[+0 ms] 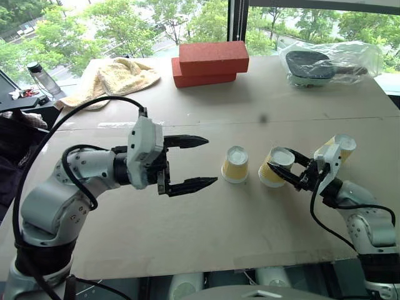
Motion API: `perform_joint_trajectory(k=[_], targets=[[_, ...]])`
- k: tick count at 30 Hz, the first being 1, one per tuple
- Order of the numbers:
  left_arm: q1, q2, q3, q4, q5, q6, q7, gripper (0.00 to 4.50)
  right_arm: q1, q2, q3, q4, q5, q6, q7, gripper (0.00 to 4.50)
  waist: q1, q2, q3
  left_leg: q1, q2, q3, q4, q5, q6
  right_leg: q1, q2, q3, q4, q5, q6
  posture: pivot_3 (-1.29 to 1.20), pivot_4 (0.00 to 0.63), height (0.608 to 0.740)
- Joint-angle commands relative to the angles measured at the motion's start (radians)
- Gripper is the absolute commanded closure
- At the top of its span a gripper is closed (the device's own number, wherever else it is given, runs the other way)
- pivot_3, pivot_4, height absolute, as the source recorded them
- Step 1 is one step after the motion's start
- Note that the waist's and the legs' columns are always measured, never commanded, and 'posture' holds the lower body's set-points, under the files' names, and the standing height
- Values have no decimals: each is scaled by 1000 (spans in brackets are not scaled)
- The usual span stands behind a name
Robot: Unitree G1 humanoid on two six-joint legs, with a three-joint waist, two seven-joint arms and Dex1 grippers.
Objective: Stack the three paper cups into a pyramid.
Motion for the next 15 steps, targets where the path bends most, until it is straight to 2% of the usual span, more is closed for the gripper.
perform_joint_trajectory(k=[1,4,10,13,15], targets=[[-5,23,-19,7,31,-45,-37,0,-26,34,15,-26,-27,-34,-41,2355,3,0,0,0,0,0,0,0,0,0,0,0,0,0,0,0,150,730],[-8,29,-34,20,54,-64,-50,0,-47,48,33,15,-82,-70,-60,2355,6,-1,0,-2,-1,1,0,1,-2,-1,0,0,-1,0,0,0,150,730],[-3,25,-44,23,71,-79,-55,0,-68,47,40,67,-95,-101,-29,2355,8,-1,1,-2,-1,0,0,1,-2,-1,0,0,-2,0,0,0,150,730],[-4,21,-44,24,66,-79,-48,0,-68,44,29,61,-55,-79,-4,862,7,-1,1,-2,-1,0,0,1,-2,-1,0,0,-2,0,0,0,150,730],[-4,18,-43,24,62,-79,-45,0,-65,33,23,61,-55,-94,14,70,7,-1,1,-2,-1,0,0,1,-1,-1,0,0,-1,0,0,0,150,730]])
